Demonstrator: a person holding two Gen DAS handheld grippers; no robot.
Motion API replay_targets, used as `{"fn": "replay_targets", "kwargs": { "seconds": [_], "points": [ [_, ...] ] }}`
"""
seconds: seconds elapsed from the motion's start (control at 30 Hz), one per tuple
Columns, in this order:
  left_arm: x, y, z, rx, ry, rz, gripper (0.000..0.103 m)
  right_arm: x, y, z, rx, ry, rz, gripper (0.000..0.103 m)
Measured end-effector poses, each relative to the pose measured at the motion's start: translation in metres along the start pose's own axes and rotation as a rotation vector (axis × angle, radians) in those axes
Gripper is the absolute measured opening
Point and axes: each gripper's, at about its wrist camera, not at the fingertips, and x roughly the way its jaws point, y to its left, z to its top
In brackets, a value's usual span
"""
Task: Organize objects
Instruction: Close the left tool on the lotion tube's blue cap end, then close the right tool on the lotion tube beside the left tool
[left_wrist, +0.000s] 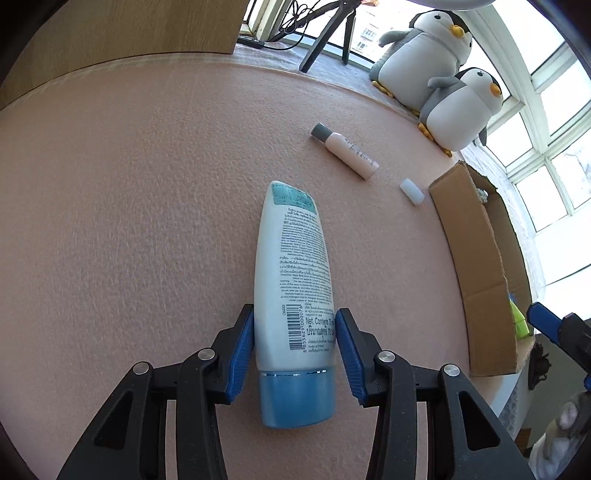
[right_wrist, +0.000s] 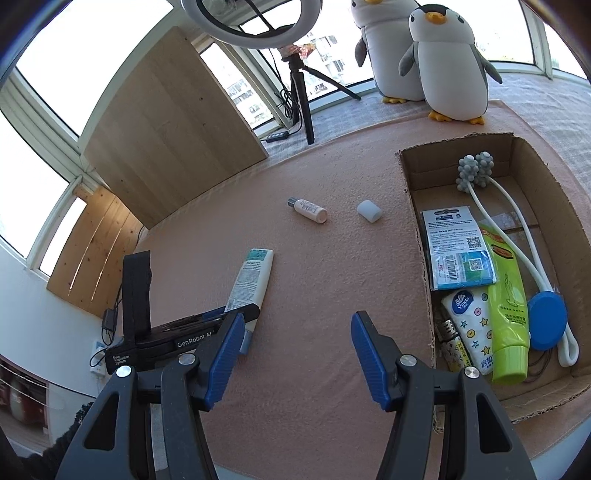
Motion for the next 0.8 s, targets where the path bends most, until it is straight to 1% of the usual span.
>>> {"fn": "replay_targets", "kwargs": {
  "seconds": [0.1,0.17,0.2,0.23,0.3,0.37,0.47,0.63,0.7,0.8],
  "points": [
    [-0.004,-0.007,-0.014,-0.017,0.022,-0.036,0.046,0.007,0.002,0.0,-0.005,0.005,0.016,0.056],
    [-0.007,-0.01,-0.018,-0.001,0.031,-0.053,0.056,0.013,0.005,0.0,-0.016,0.01,0.028,0.057],
    [-0.01,-0.012,-0.019,0.021,0.024,-0.047,0.057,0.017,0.007,-0.001,-0.023,0.015,0.035,0.057],
    [-0.012,-0.014,-0.021,0.049,0.015,-0.03,0.057,0.021,0.009,-0.001,-0.029,0.021,0.041,0.06],
    [-0.017,-0.017,-0.026,0.097,0.016,-0.01,0.057,0.029,0.013,-0.003,-0.044,0.028,0.044,0.062],
    [-0.02,-0.017,-0.027,0.113,0.013,-0.004,0.057,0.039,0.016,-0.003,-0.055,0.039,0.048,0.062],
    [-0.02,-0.014,-0.026,0.111,0.02,-0.019,0.057,0.054,0.02,-0.003,-0.065,0.077,0.083,0.062],
    [-0.021,-0.01,-0.025,0.111,0.018,-0.029,0.057,0.078,0.03,-0.001,-0.099,0.144,0.089,0.062],
    [-0.02,-0.01,-0.025,0.109,0.019,-0.039,0.057,0.087,0.032,0.0,-0.094,0.165,0.081,0.062],
    [-0.019,-0.006,-0.025,0.098,0.02,-0.052,0.057,0.102,0.033,-0.001,-0.067,0.204,0.097,0.062]
  ]
}}
